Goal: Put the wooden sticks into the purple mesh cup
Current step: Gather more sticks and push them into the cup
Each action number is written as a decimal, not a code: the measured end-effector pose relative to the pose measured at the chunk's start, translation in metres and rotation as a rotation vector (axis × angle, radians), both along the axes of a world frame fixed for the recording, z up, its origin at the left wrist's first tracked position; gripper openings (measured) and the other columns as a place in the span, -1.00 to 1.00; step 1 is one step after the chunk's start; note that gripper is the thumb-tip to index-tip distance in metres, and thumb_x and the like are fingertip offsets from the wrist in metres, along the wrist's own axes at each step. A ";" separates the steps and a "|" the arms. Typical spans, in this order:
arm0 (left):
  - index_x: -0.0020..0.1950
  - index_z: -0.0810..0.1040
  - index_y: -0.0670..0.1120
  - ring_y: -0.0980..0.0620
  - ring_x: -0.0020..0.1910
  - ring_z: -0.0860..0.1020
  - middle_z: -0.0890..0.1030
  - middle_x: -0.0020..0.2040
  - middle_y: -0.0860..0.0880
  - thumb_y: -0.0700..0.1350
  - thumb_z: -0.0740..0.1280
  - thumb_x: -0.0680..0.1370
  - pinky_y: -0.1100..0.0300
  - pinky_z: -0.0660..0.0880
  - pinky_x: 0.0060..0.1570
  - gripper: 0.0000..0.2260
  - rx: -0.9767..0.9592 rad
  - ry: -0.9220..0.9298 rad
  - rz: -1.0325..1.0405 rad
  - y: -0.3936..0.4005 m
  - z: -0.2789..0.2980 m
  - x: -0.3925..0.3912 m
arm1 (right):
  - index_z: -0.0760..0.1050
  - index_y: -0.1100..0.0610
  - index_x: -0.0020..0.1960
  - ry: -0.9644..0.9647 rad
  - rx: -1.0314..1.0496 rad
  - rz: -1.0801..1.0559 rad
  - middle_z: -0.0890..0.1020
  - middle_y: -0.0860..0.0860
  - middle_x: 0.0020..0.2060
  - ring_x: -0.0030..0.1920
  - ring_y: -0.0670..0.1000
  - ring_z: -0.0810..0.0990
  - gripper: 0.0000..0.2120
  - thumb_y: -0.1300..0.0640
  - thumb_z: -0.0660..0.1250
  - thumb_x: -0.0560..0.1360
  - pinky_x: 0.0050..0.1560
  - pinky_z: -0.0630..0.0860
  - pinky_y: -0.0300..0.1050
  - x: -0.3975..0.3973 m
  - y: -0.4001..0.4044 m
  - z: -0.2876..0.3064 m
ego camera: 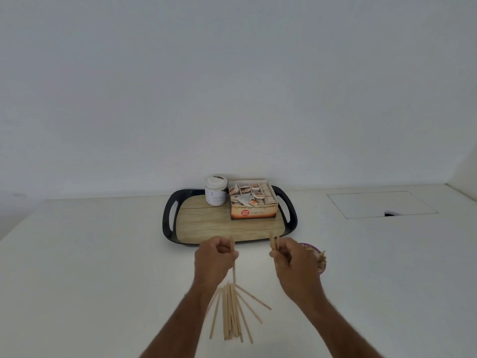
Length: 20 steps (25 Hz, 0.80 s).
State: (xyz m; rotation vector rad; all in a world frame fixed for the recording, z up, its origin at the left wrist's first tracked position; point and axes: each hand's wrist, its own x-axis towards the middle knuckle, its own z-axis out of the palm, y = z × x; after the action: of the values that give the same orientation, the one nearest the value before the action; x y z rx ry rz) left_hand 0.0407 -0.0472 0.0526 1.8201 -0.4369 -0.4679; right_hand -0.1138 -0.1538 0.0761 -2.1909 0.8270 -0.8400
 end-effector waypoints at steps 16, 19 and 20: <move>-0.24 0.62 -0.03 0.14 -0.28 0.66 0.69 -0.28 0.02 -0.31 0.55 0.38 0.17 0.64 -0.15 -0.79 -0.245 -0.126 -0.176 -0.077 0.040 -0.062 | 0.58 0.17 -0.14 0.040 -0.030 -0.275 0.65 -0.03 -0.31 -0.34 -0.03 0.57 -0.93 0.18 0.39 0.50 -0.30 0.37 -0.34 -0.035 -0.069 0.021; -0.22 0.65 -0.01 0.12 -0.25 0.67 0.71 -0.26 0.02 -0.29 0.54 0.39 0.17 0.64 -0.10 -0.80 -0.155 -0.164 -0.246 -0.081 0.033 -0.064 | 0.64 0.15 0.00 0.126 0.016 -0.245 0.71 0.02 -0.14 -0.14 0.01 0.66 -0.89 0.22 0.36 0.51 -0.15 0.41 -0.32 -0.037 -0.070 0.015; -0.16 0.67 -0.03 0.14 -0.24 0.67 0.71 -0.24 0.02 -0.28 0.54 0.39 0.19 0.64 -0.09 -0.83 -0.123 -0.183 -0.271 -0.081 0.030 -0.064 | 0.64 0.16 0.07 0.159 0.030 -0.235 0.71 0.03 -0.07 -0.06 0.03 0.66 -0.83 0.24 0.34 0.51 -0.05 0.44 -0.27 -0.038 -0.071 0.013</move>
State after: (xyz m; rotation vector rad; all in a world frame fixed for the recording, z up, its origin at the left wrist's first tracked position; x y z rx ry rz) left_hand -0.0228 -0.1287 0.0824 1.6976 -0.8278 -0.4494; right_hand -0.1514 -0.2244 0.0887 -2.1829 1.1855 -0.7643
